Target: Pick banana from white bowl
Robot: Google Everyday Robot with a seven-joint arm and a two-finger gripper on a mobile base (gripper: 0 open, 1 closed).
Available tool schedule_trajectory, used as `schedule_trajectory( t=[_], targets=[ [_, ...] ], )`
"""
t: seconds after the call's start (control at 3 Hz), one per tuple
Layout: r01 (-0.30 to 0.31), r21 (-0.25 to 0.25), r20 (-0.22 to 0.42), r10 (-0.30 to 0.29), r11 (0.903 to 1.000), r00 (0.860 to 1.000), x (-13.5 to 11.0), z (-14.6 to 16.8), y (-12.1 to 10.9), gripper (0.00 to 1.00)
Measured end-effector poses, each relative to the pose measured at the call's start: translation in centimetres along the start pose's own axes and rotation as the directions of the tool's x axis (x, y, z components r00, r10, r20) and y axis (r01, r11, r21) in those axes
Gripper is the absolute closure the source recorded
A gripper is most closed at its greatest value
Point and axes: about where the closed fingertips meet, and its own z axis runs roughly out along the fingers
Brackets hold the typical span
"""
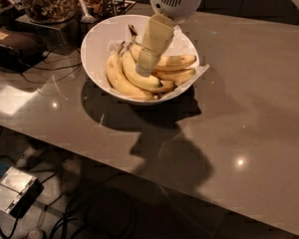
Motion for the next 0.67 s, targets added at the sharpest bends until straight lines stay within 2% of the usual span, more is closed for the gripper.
schedule_trajectory(
  t=[0.33, 0.67],
  targets=[
    [-0.02, -0.012, 0.009, 0.02, 0.9997, 1.0, -2.5, 0.6, -0.8, 0.05],
    [-0.033, -0.017, 0.007, 0.033, 0.9993, 0.999, -4.1, 1.4, -1.6, 0.23]
  ],
)
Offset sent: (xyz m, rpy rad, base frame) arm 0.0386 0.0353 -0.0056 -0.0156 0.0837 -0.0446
